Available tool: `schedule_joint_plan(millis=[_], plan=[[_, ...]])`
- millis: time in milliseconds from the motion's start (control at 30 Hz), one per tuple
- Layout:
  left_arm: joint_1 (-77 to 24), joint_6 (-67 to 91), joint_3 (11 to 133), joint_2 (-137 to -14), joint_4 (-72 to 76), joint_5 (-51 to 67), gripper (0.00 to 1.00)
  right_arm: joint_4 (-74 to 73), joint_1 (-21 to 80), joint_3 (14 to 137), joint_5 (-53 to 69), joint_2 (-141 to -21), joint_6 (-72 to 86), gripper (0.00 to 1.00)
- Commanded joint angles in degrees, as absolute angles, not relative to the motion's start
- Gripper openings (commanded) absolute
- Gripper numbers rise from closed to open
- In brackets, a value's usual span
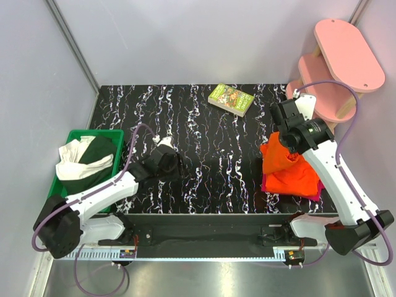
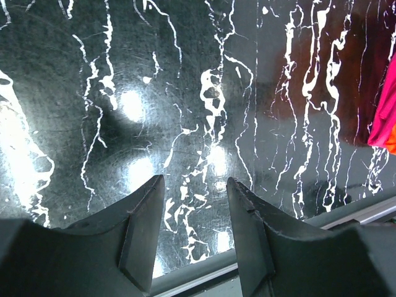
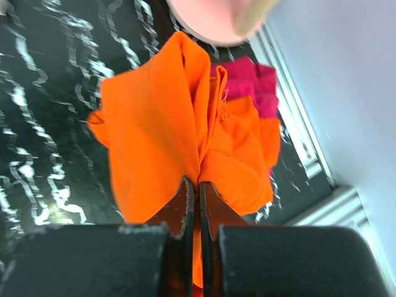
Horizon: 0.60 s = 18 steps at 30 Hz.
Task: Fold and stack the t-shirts
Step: Put the neatly folded tshirt into the corner of the board with the right arm
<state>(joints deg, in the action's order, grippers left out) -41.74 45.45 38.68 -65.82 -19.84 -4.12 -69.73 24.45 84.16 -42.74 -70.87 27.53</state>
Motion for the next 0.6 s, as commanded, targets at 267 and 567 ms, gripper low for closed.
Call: schedule_joint_plan(millis=[267,567], plan=[[-43.0,43.6,42.9,-67.0,-17.4,-1.1,0.49,-73.4,20.6,76.5,-43.4,-70.0,33.8,0.00],[-44.6,43.8,45.9,-70.6,-15.9,0.8,0.48,-59.5,20.7,80.4,-26.3,-66.7,27.3,0.00]])
